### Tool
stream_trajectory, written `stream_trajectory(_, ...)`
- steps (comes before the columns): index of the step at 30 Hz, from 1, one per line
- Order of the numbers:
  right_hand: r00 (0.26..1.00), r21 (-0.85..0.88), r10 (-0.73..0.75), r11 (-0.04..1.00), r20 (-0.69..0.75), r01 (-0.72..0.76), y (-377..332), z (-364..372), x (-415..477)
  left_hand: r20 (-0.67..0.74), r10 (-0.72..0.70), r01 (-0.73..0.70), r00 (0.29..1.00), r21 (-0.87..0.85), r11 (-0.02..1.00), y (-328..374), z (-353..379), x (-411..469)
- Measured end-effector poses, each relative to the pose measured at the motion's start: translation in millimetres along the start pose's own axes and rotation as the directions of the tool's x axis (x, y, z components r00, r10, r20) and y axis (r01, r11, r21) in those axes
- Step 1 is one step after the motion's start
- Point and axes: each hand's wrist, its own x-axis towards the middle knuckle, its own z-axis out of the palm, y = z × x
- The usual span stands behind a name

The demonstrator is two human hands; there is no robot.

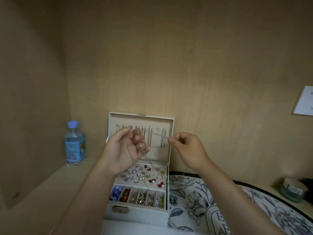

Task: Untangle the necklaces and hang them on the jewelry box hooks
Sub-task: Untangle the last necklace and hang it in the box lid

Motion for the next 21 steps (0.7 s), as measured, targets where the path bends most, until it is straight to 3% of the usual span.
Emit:
stream_trajectory(2,0.996,-0.071,0.005,0.997,0.087,0.001,2.8,6.4,-2.1,0.000,0.052,-0.051,0.999,-0.112,0.992,0.5,-5.2,3.3)
stream_trajectory(4,0.980,-0.186,-0.023,0.981,0.198,0.061,3.2,11.0,-6.5,-0.028,0.100,-0.102,0.995,-0.098,0.990,0.3,-7.4,9.0)
stream_trajectory(7,0.956,-0.235,-0.136,0.951,0.261,0.200,-1.6,16.1,-7.0,-0.043,0.151,-0.135,0.988,0.262,0.955,-2.5,-7.2,15.1)
stream_trajectory(11,0.923,-0.278,-0.337,0.883,0.185,0.378,-13.5,22.4,5.1,-0.007,0.118,-0.079,0.993,0.706,0.704,-6.9,-0.4,15.2)
stream_trajectory(13,0.913,-0.268,-0.392,0.873,0.112,0.407,-16.7,26.3,12.7,0.008,0.100,-0.064,0.995,0.819,0.571,-9.2,1.3,17.6)
stream_trajectory(15,0.915,-0.267,-0.402,0.878,0.042,0.398,-15.6,31.8,19.2,0.029,0.065,-0.059,0.997,0.843,0.535,-10.4,1.2,19.7)
stream_trajectory(17,0.951,-0.124,-0.309,0.943,0.015,0.308,-15.4,40.3,20.5,0.043,0.041,-0.058,0.998,0.838,0.543,-8.4,0.0,20.6)
stream_trajectory(18,0.974,0.044,-0.223,0.974,0.039,0.221,-16.9,44.1,19.2,0.049,0.034,-0.059,0.998,0.833,0.550,-6.5,-1.9,20.8)
stream_trajectory(20,0.987,0.346,-0.057,0.938,0.152,0.001,-20.5,48.8,16.2,0.068,0.004,-0.057,0.998,0.809,0.584,-2.9,-5.0,20.1)
stream_trajectory(21,0.980,0.403,-0.020,0.913,0.199,-0.063,-21.3,49.6,16.3,0.076,-0.014,-0.052,0.997,0.799,0.599,-1.1,-6.2,20.0)
